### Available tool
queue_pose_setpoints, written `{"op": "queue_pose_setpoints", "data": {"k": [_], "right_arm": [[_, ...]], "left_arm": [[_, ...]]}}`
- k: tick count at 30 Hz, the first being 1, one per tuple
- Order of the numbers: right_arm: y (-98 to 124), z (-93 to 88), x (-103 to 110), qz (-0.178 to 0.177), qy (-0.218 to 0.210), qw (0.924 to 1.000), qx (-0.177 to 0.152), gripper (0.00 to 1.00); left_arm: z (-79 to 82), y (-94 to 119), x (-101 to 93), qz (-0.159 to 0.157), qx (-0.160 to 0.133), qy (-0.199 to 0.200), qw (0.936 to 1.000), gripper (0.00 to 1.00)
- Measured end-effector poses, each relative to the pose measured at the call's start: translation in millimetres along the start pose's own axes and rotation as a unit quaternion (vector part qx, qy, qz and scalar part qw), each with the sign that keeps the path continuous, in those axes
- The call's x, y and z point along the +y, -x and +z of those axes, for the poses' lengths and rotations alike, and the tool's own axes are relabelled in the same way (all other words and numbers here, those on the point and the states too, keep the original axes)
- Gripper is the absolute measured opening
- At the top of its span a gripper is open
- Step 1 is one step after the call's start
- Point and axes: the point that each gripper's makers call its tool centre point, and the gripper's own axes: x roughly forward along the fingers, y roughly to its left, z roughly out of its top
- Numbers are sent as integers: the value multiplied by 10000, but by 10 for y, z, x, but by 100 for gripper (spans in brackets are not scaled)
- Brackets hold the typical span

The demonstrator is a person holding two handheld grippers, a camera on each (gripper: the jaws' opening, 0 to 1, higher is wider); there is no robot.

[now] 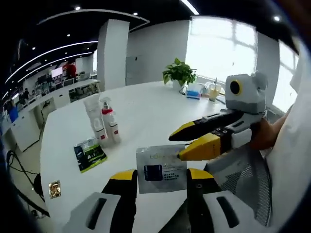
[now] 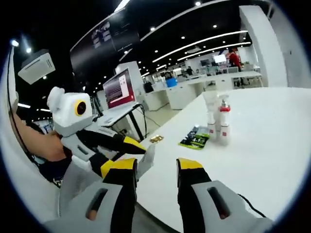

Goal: Arrange the skincare products in the storage area until every visible bottle or jar stands upright without overlapping.

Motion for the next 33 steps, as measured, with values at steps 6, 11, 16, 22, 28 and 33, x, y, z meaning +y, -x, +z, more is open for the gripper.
{"op": "queue_pose_setpoints", "data": {"k": [6, 11, 16, 22, 28, 33], "right_arm": [[-3, -22, 57, 155, -214, 9996, 56, 18], [0, -34, 96, 308, -420, 9986, 107, 8], [10, -45, 169, 462, -491, 9976, 157, 2], [41, -37, 203, 574, -541, 9968, 160, 0], [66, -6, 237, 702, -612, 9956, 90, 0], [104, 24, 273, 860, -834, 9928, 51, 0]], "left_arm": [[112, -8, -126, -26, -110, -476, 9988, 41], [155, 2, -128, 1, -167, -684, 9975, 41], [127, -10, -137, -15, -149, -705, 9974, 41], [117, -16, -161, -90, -174, -695, 9974, 41], [23, 37, -170, -472, -87, -655, 9967, 43], [43, 147, -164, -1284, -540, 1092, 9842, 44]]}}
